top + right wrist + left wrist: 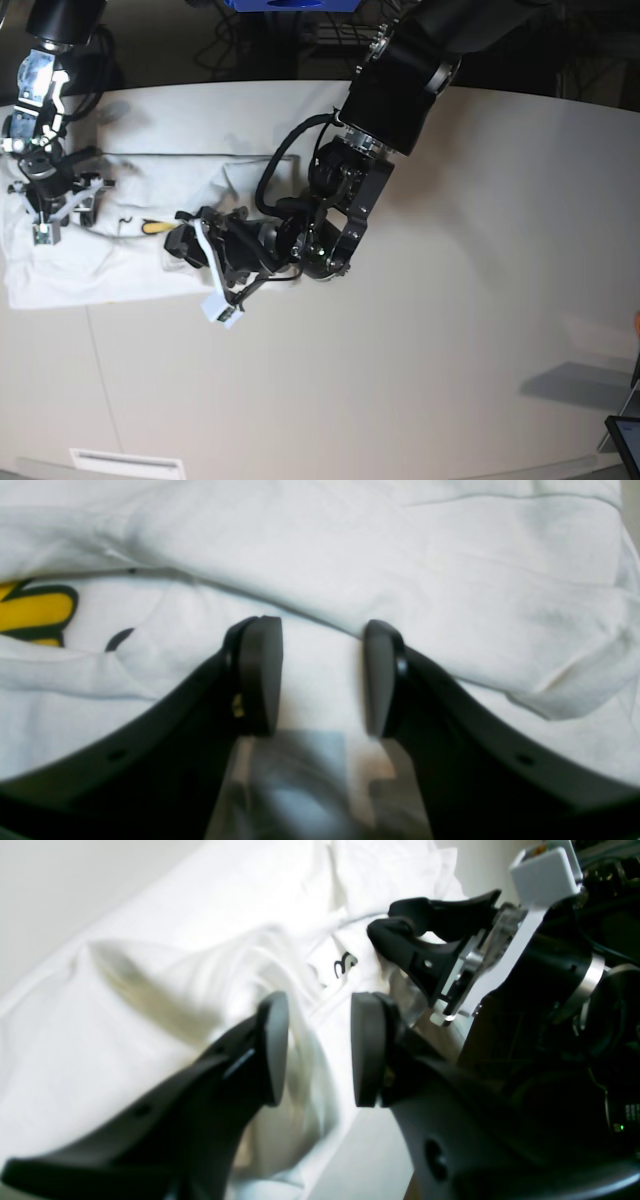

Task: Fold the T-shirt properly
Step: 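Lift the strip end and fold it over toward the right gripper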

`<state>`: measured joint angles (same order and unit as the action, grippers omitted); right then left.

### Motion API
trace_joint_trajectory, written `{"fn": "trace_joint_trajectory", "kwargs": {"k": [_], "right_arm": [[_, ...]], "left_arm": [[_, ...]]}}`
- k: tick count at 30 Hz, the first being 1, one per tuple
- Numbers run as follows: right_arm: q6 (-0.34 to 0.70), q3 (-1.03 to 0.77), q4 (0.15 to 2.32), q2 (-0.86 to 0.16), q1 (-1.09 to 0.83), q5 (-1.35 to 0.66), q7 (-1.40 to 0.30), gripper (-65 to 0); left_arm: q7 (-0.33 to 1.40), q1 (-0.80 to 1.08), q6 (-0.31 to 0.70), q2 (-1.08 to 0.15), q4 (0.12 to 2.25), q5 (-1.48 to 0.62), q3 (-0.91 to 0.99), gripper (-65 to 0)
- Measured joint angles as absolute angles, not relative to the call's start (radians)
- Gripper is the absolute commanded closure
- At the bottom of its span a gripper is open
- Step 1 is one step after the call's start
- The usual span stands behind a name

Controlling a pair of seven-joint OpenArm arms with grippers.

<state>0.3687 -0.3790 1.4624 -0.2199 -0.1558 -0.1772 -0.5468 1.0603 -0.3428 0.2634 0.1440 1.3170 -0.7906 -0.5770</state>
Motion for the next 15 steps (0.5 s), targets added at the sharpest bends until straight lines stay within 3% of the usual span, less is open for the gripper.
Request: {"fn": "trace_joint_trajectory", "kwargs": {"k": [4, 12, 14, 15], "right_arm": [[0.369, -0.379, 1.462, -0.220, -0.156, -0.177, -0.547, -26.4], [0.369, -0.379, 1.462, -0.220, -0.156, -0.177, -0.547, -26.4], [0.369, -0.379, 1.462, -0.220, -0.156, -0.177, -0.547, -26.4], [0.369, -0.379, 1.462, -0.220, -0.156, -0.178, -0.546, -26.4]], "left_arm": [[1.059, -0.344, 0.263, 0.143, 1.321, -0.791, -0.566, -26.5], [0.998, -0.368, 0.266, 0.144, 1.447, -0.783, -0.574, -25.0], [0.999, -0.368, 0.265, 0.143, 1.476, -0.716, -0.574, -19.5], [0.998, -0.368, 0.266, 0.136, 1.489, -0.670, -0.578, -12.1]]}}
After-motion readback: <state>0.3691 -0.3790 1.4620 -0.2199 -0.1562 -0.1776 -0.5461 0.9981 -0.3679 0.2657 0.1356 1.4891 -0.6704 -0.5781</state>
